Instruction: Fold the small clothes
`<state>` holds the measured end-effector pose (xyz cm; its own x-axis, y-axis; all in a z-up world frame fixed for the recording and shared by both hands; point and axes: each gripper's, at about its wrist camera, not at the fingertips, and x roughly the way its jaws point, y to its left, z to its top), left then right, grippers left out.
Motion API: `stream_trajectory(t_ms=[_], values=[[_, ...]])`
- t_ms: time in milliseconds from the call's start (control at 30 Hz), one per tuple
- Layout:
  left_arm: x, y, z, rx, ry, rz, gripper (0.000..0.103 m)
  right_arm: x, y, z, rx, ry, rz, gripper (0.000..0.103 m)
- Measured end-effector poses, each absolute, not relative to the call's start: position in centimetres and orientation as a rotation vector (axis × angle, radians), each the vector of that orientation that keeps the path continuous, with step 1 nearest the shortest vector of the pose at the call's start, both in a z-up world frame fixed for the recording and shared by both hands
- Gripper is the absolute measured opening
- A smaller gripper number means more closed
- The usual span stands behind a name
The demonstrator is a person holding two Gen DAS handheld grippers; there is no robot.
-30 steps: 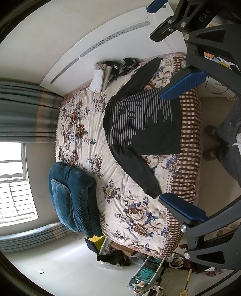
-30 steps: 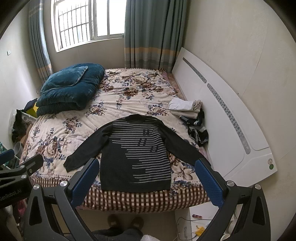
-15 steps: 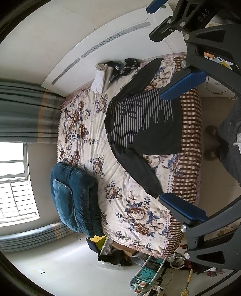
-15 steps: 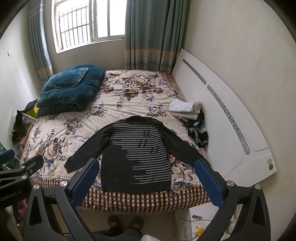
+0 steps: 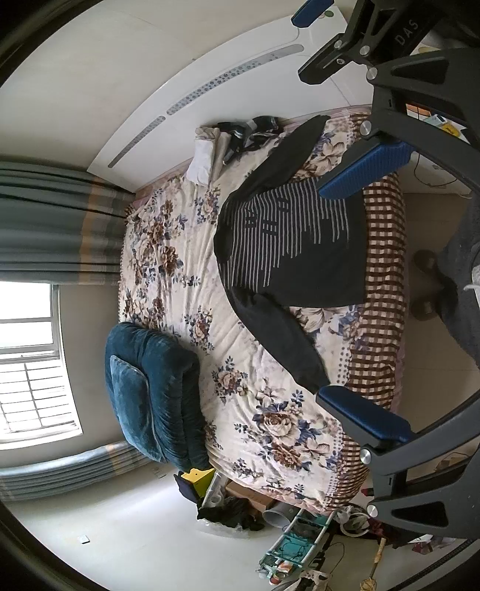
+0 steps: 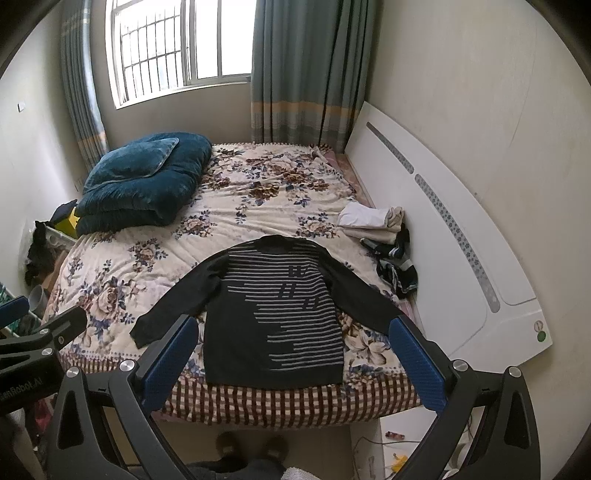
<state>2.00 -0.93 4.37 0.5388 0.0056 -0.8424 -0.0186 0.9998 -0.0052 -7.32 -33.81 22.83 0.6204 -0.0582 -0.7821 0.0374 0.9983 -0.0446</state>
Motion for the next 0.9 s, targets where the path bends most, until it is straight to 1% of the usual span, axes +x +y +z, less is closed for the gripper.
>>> stream_trajectory(t_ms=[167,900], values=[[1.69,-0.83,4.14,-0.015,1.001,0.013,0.103,-6.76,-33.53,23.61,-0.026,0.898,-0.054,0.103],[1.78,-0.81,4.34,-0.021,0.994,0.008,0.103,-7.29,-33.55,23.55,-0.029,0.881,-0.053,0.103]])
